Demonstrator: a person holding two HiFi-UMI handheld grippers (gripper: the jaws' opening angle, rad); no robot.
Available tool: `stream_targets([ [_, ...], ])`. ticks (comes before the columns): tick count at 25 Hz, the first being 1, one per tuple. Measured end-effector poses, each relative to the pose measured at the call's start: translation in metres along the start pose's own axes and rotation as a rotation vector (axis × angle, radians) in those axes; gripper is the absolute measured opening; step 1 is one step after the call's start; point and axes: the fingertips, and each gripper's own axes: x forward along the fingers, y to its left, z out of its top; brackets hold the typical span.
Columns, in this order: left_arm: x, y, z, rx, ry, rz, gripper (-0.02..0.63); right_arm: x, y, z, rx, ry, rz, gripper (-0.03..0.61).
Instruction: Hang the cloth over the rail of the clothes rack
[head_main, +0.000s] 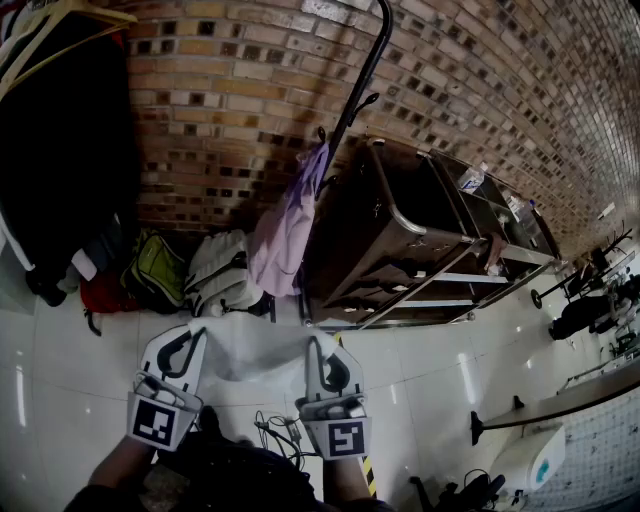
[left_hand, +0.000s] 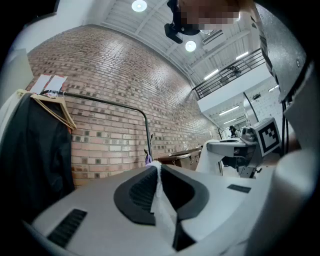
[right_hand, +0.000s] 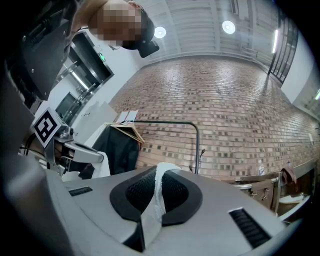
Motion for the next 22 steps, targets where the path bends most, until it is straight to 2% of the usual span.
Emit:
stream_targets([
  [6, 0.019, 0.006, -0.001, 0.034, -0.018, -0.121, 0.032, 0.015, -0.013, 0.000, 0.001, 0.015, -0.079, 0.031],
  [14, 0.065, 0.007, 0.017, -0.010, -0.071, -0.210, 0.032, 0.046, -0.023, 0.017, -0.068, 0.023, -0.121, 0.031],
  [18, 0.096, -0.001, 0.024, -0.053, -0.088, -0.239, 0.032, 0.061, -0.042, 0.016, -0.097, 0.025, -0.127, 0.031],
  [22, 0.139, -0.009, 0.032, -0.030, -0.109, -0.269, 0.032, 0.087, -0.077, 0.007, -0.103, 0.022, -0.133, 0.031],
])
